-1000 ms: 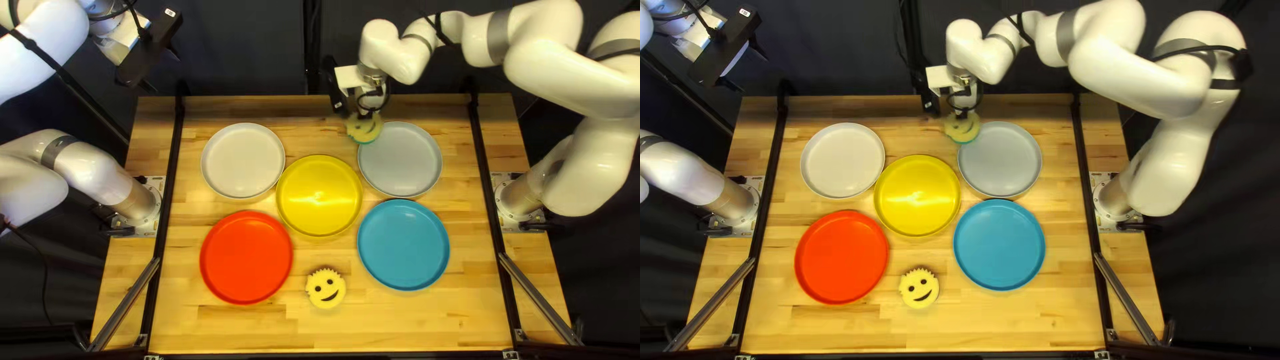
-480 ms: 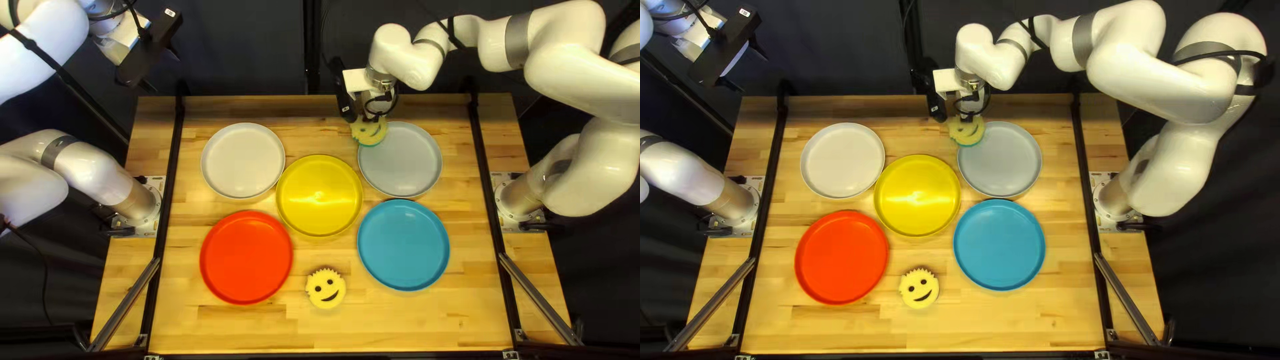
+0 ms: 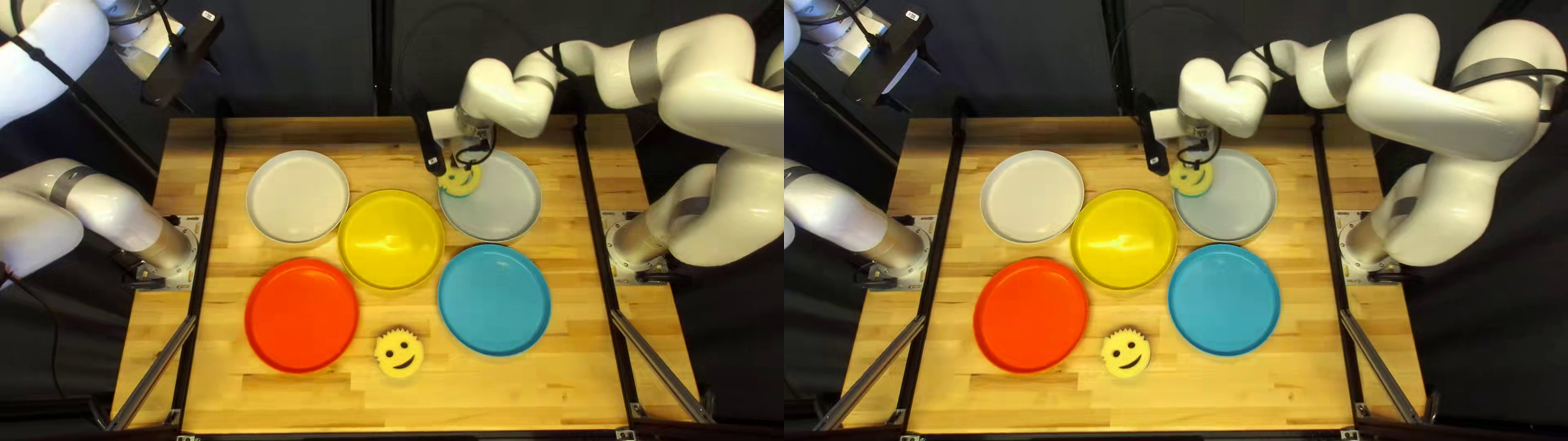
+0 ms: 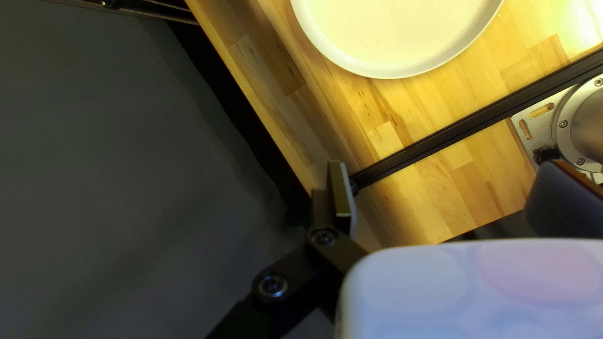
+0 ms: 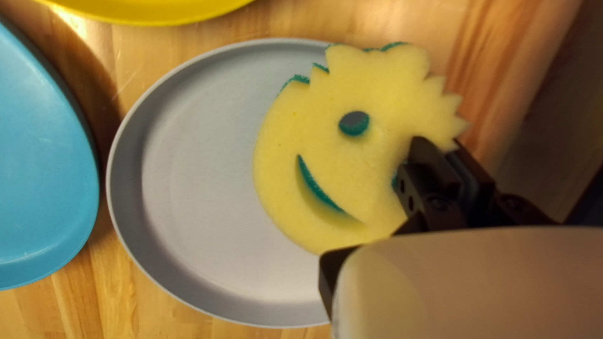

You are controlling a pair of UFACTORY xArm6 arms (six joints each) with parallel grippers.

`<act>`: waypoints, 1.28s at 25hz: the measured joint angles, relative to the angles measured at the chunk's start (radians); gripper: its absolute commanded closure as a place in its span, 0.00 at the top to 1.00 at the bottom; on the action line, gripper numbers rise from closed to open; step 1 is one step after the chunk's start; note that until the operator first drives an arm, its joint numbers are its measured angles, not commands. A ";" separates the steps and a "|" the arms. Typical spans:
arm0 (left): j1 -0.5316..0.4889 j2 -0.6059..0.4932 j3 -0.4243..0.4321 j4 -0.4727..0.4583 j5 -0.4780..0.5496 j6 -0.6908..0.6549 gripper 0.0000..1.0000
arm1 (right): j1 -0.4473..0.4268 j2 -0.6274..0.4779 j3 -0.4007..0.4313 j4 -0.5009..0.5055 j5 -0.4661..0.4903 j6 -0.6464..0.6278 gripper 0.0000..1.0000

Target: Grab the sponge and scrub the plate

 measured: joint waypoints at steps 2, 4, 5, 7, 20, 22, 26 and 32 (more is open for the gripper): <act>0.000 0.000 0.000 0.000 0.000 0.000 1.00 | 0.013 -0.006 0.017 -0.013 -0.008 0.023 0.00; 0.000 0.000 0.000 0.000 0.000 0.000 1.00 | 0.028 -0.010 0.028 -0.024 -0.011 0.045 0.00; 0.000 0.000 0.000 0.000 0.000 0.000 1.00 | 0.035 -0.010 0.030 -0.029 -0.011 0.056 0.00; 0.000 0.000 0.000 0.000 0.000 0.000 1.00 | 0.050 -0.008 0.033 -0.039 -0.009 0.074 0.00; 0.000 0.000 0.000 0.000 0.000 0.000 1.00 | -0.032 0.076 -0.014 -0.051 -0.019 0.014 0.00; 0.000 0.000 0.000 0.000 0.000 0.000 1.00 | -0.063 0.083 -0.021 -0.046 -0.021 -0.013 0.00; 0.000 0.000 0.000 0.000 0.000 0.000 1.00 | -0.115 0.091 -0.030 -0.036 -0.023 -0.056 0.00; 0.000 0.000 0.000 0.000 0.000 0.000 1.00 | -0.138 0.069 -0.011 -0.035 -0.031 -0.069 0.00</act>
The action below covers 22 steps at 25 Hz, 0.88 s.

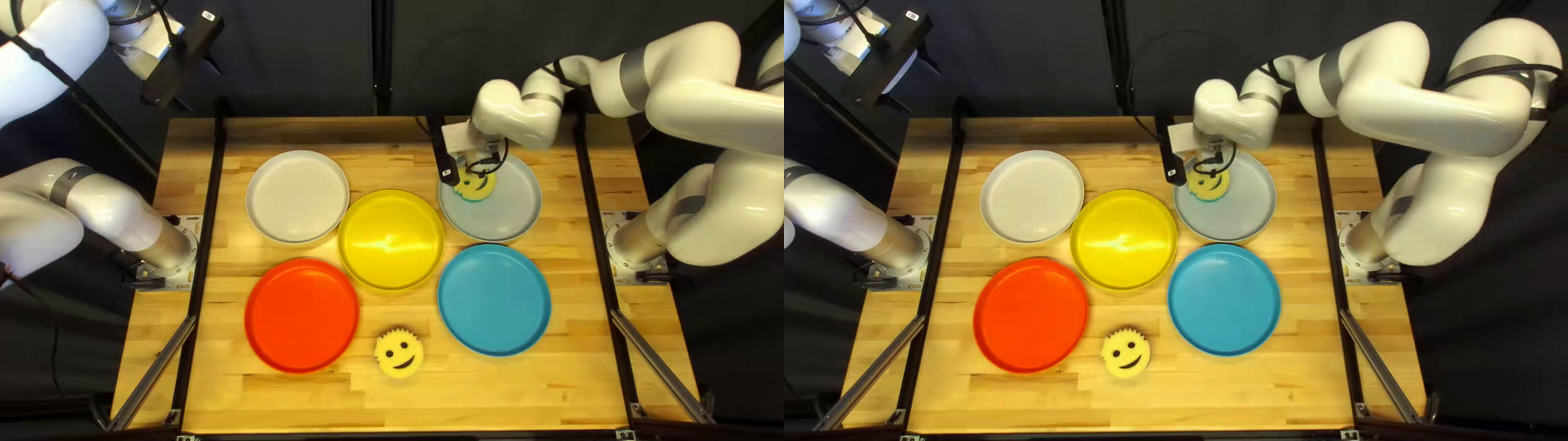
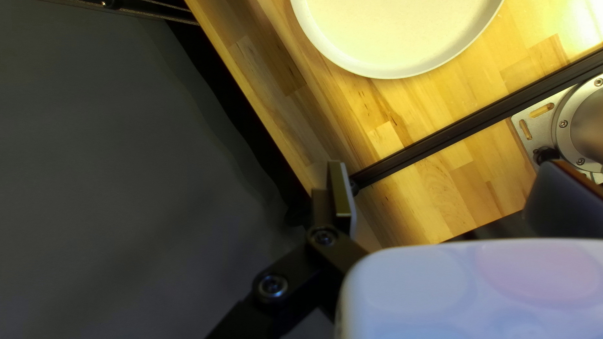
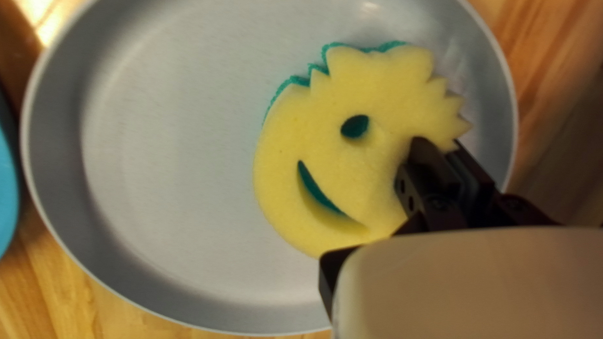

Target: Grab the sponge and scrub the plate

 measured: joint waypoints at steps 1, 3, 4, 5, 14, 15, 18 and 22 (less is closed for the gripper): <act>0.000 0.000 0.000 0.000 0.000 0.000 1.00 | 0.004 -0.006 0.010 -0.002 -0.004 0.004 0.00; 0.000 0.000 0.000 0.000 0.000 0.000 1.00 | 0.017 -0.020 0.032 -0.006 -0.014 0.015 0.00; 0.000 0.000 0.000 0.000 0.000 0.000 1.00 | 0.025 -0.028 0.044 -0.009 -0.019 0.022 0.00; 0.000 0.000 0.000 0.000 0.000 0.000 1.00 | 0.034 -0.038 0.056 -0.012 -0.023 0.030 0.00; 0.000 0.000 0.000 0.000 0.000 0.000 1.00 | 0.153 -0.147 0.183 -0.058 -0.040 0.137 0.00; 0.000 0.000 0.000 0.000 0.000 0.000 1.00 | 0.161 -0.157 0.195 -0.063 -0.043 0.144 0.00; 0.000 0.000 0.000 0.000 0.000 0.000 1.00 | 0.177 -0.179 0.222 -0.073 -0.047 0.159 0.00; 0.000 0.000 0.000 0.000 0.000 0.000 1.00 | 0.182 -0.194 0.238 -0.086 -0.049 0.171 0.00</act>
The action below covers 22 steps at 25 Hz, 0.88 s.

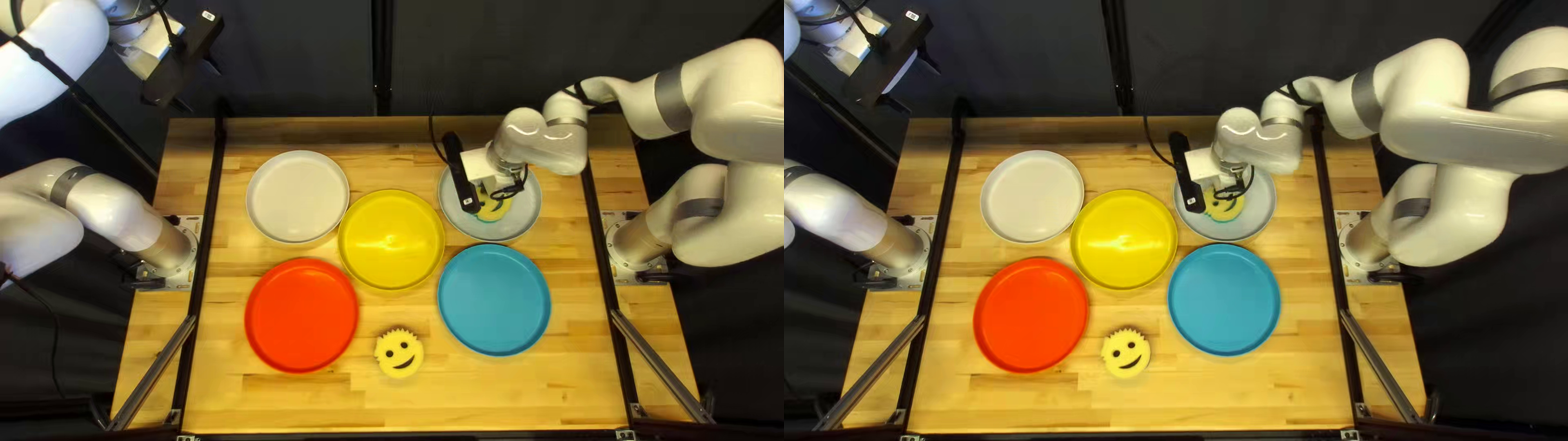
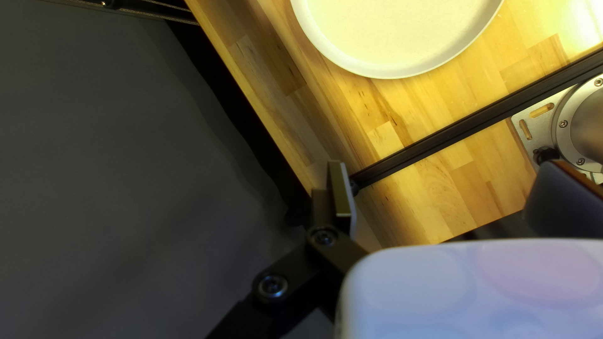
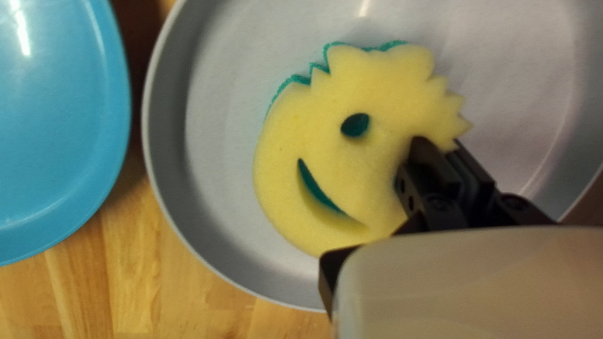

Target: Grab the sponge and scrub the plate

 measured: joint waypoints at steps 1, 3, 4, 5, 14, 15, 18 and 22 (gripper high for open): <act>0.000 0.000 0.000 0.000 0.000 0.000 1.00 | -0.010 0.000 0.000 -0.002 -0.002 -0.006 0.00; 0.000 0.000 0.000 0.000 0.000 0.000 1.00 | -0.040 0.006 -0.001 -0.003 -0.009 -0.029 0.00; 0.000 0.000 0.000 0.000 0.000 0.000 1.00 | -0.059 0.010 -0.004 0.000 -0.015 -0.047 0.00; 0.000 0.000 0.000 0.000 0.000 0.000 1.00 | -0.080 0.016 -0.006 0.004 -0.023 -0.068 0.00; 0.000 0.000 0.000 0.000 0.000 0.000 1.00 | -0.224 0.055 -0.042 0.072 -0.079 -0.246 0.00; 0.000 0.000 0.000 0.000 0.000 0.000 1.00 | -0.230 0.056 -0.043 0.074 -0.084 -0.255 0.00; 0.000 0.000 0.000 0.000 0.000 0.000 1.00 | -0.240 0.051 -0.030 0.076 -0.102 -0.276 0.00; 0.000 0.000 0.000 0.000 0.000 0.000 1.00 | -0.231 0.018 0.012 0.080 -0.124 -0.287 0.00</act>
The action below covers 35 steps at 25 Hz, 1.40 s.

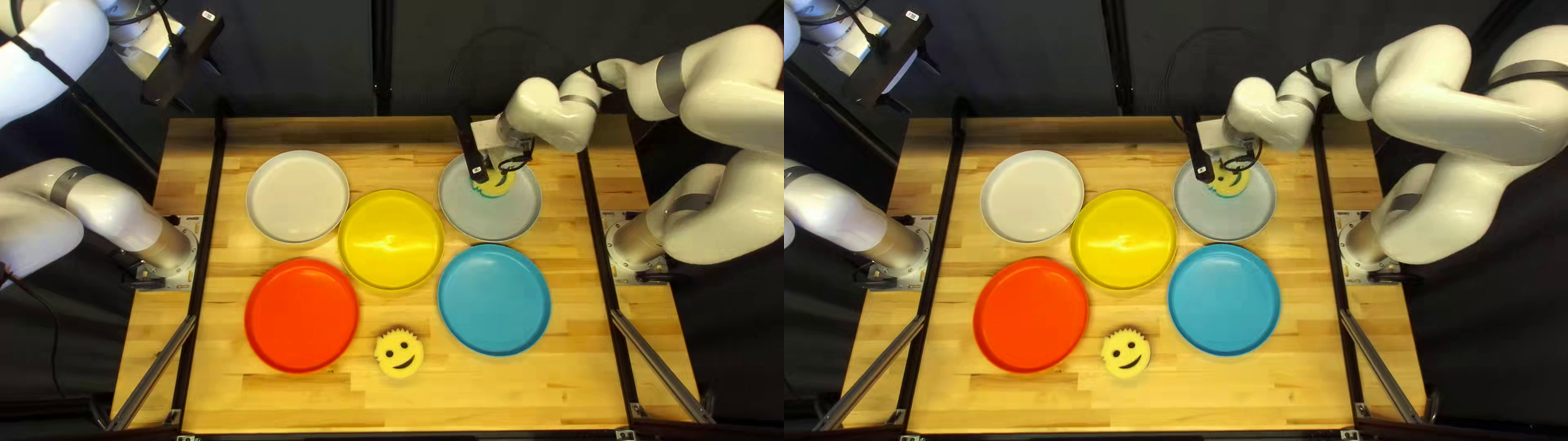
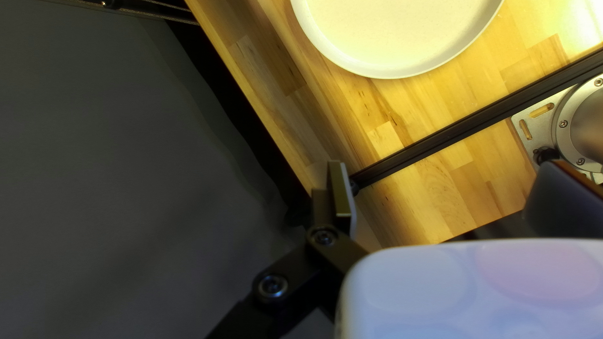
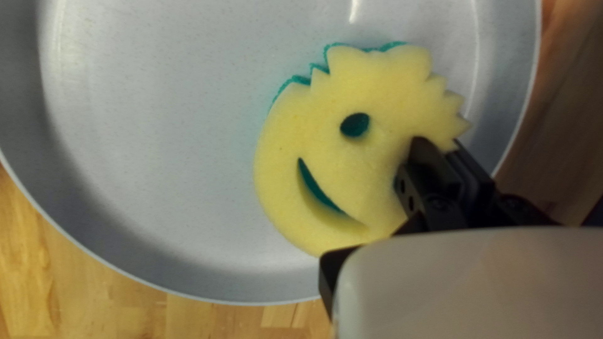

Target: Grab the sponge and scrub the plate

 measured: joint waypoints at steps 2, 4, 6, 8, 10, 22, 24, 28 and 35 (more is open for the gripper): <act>0.000 0.000 0.000 0.000 0.000 0.000 1.00 | 0.014 -0.027 0.030 0.001 -0.009 0.000 0.00; 0.000 0.000 0.000 0.000 0.000 0.000 1.00 | 0.032 -0.058 0.060 0.000 -0.015 0.004 0.00; 0.000 0.000 0.000 0.000 0.000 0.000 1.00 | 0.049 -0.089 0.089 0.000 -0.020 0.007 0.00; 0.000 0.000 0.000 0.000 0.000 0.000 1.00 | 0.063 -0.121 0.119 0.004 -0.025 0.005 0.00; 0.000 0.000 0.000 0.000 0.000 0.000 1.00 | 0.083 -0.149 0.147 0.008 -0.029 0.005 0.00; 0.000 0.000 0.000 0.000 0.000 0.000 1.00 | 0.108 -0.183 0.185 0.010 -0.027 -0.036 0.00; 0.000 0.000 0.000 0.000 0.000 0.000 1.00 | 0.077 -0.164 0.175 0.038 -0.038 -0.096 0.00; 0.000 0.000 0.000 0.000 0.000 0.000 1.00 | 0.015 -0.110 0.130 0.106 -0.057 -0.226 0.00; 0.000 0.000 0.000 0.000 0.000 0.000 1.00 | -0.052 -0.074 0.070 0.172 -0.043 -0.355 0.00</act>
